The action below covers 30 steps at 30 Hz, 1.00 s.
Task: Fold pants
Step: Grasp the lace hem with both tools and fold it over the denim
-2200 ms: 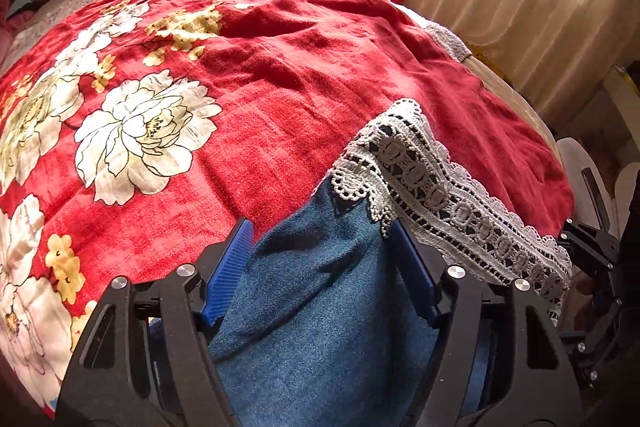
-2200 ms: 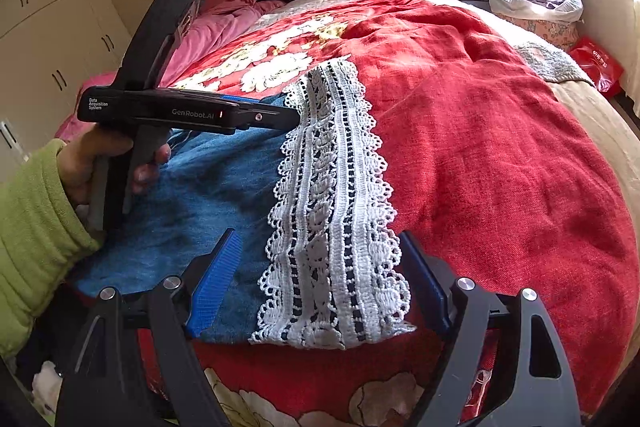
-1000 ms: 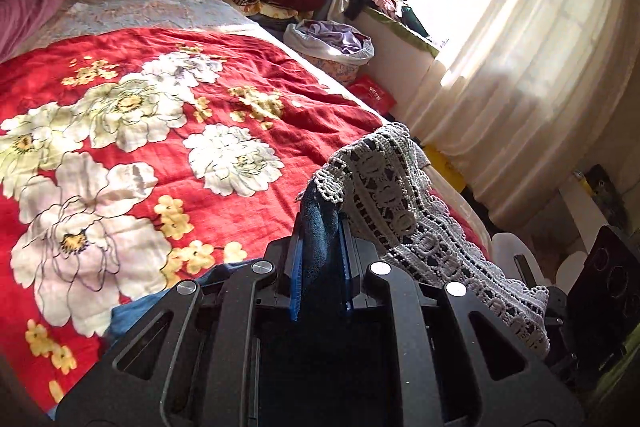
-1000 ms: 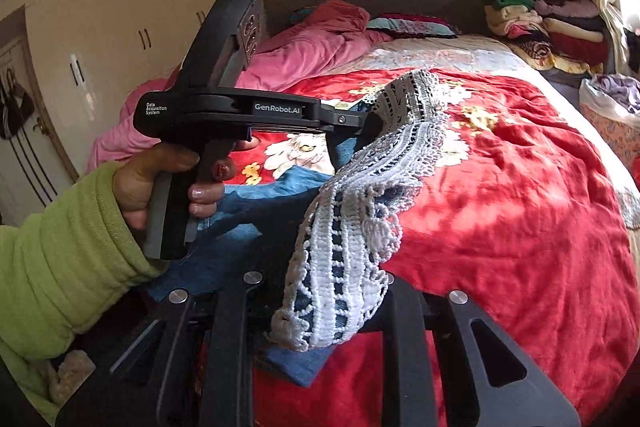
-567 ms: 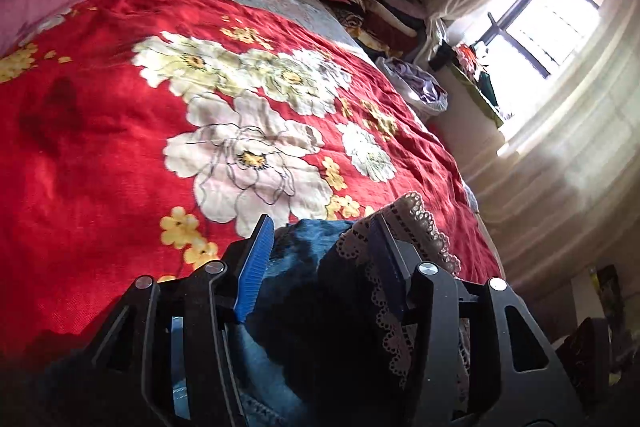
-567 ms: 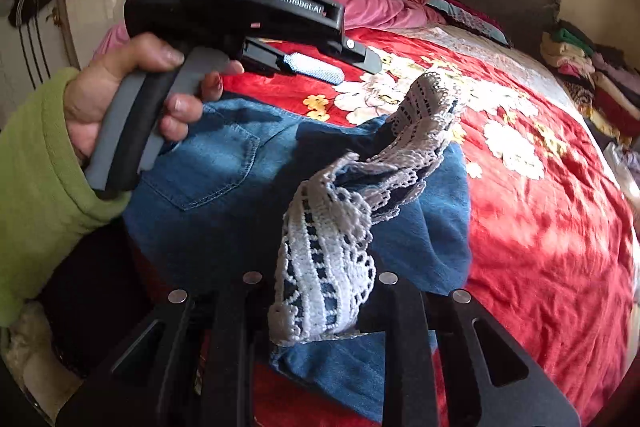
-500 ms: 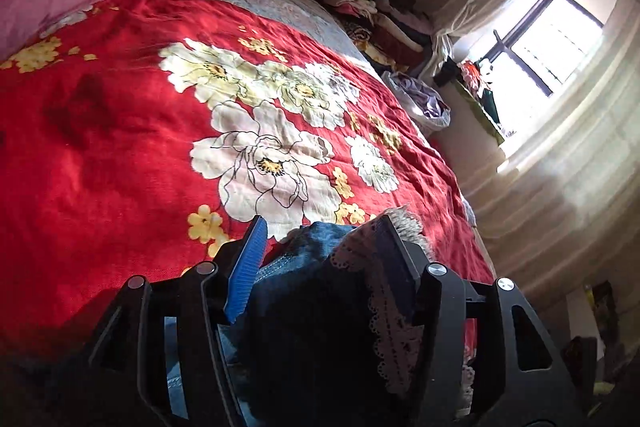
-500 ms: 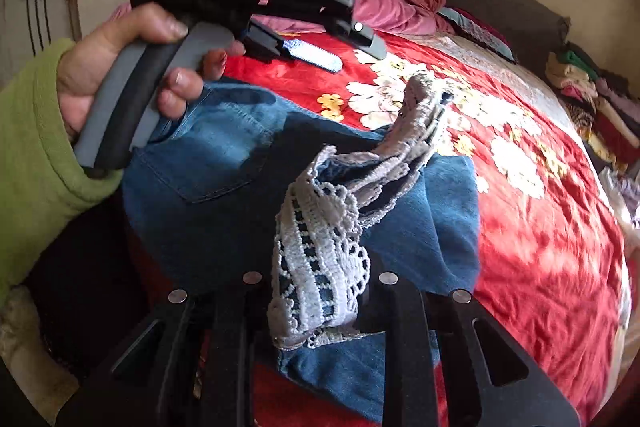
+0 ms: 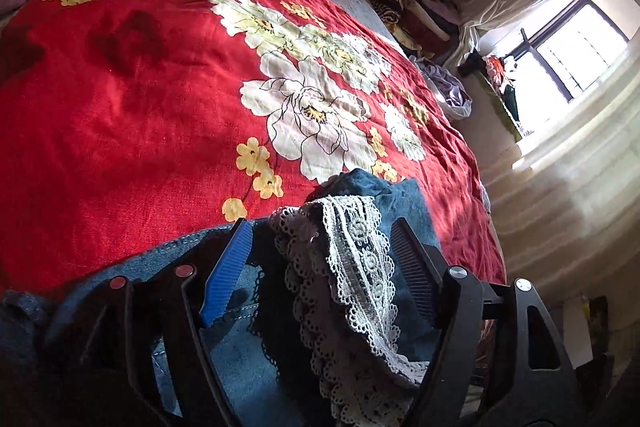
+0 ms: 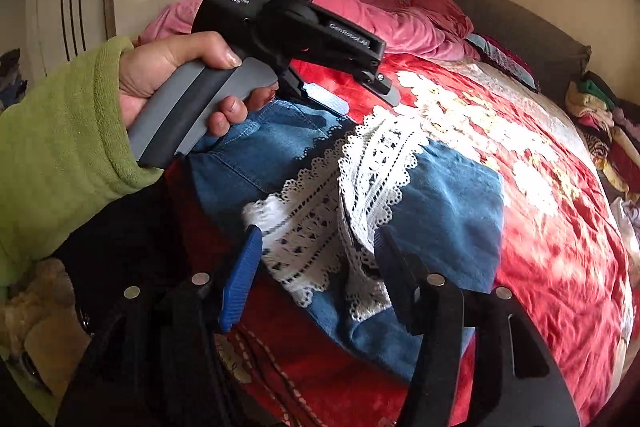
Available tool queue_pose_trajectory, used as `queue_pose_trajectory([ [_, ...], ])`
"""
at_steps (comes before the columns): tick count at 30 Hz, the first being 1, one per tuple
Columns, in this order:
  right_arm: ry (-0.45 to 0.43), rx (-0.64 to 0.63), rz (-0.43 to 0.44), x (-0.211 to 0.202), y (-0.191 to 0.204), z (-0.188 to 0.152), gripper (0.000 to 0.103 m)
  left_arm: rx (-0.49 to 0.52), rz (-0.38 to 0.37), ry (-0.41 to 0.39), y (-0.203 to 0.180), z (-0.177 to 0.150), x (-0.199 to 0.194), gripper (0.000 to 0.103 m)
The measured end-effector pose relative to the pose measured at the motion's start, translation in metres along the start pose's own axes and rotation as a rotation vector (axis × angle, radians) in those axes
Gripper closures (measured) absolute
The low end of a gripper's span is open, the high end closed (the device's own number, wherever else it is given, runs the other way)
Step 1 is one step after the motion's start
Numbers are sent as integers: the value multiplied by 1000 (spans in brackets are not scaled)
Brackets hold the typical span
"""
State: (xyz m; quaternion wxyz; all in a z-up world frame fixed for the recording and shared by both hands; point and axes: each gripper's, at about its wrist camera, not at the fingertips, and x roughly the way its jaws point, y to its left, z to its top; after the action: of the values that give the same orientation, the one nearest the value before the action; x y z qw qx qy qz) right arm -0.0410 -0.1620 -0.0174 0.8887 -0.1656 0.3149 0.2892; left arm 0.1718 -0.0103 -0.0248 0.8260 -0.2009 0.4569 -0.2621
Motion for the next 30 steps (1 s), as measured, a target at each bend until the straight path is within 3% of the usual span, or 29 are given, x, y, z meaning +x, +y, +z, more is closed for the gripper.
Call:
queue_pose_trajectory([
  [3, -15, 50, 27, -11, -5, -5, 46, 21, 29, 33, -4, -5, 10, 38],
  [9, -8, 65, -26, -13, -15, -8, 46, 37, 88, 50, -9, -9, 19, 38],
  [19, 20, 78, -91, 9, -22, -11, 46, 31, 95, 58, -8, -10, 20, 38],
  [22, 15, 81, -145, 8, -27, -13, 39, 24, 89, 57, -8, -9, 21, 38],
  [26, 28, 106, -94, 13, -32, -15, 40, 28, 93, 58, -8, -10, 21, 38],
  [28, 44, 96, -29, 20, -28, -12, 64, 30, 96, 59, -7, -10, 22, 38],
  [29, 62, 85, 3, 26, -25, -11, 94, 28, 101, 57, -7, -10, 23, 40],
  [30, 89, 75, 36, 31, -21, -10, 98, 27, 114, 55, -8, -9, 23, 52],
])
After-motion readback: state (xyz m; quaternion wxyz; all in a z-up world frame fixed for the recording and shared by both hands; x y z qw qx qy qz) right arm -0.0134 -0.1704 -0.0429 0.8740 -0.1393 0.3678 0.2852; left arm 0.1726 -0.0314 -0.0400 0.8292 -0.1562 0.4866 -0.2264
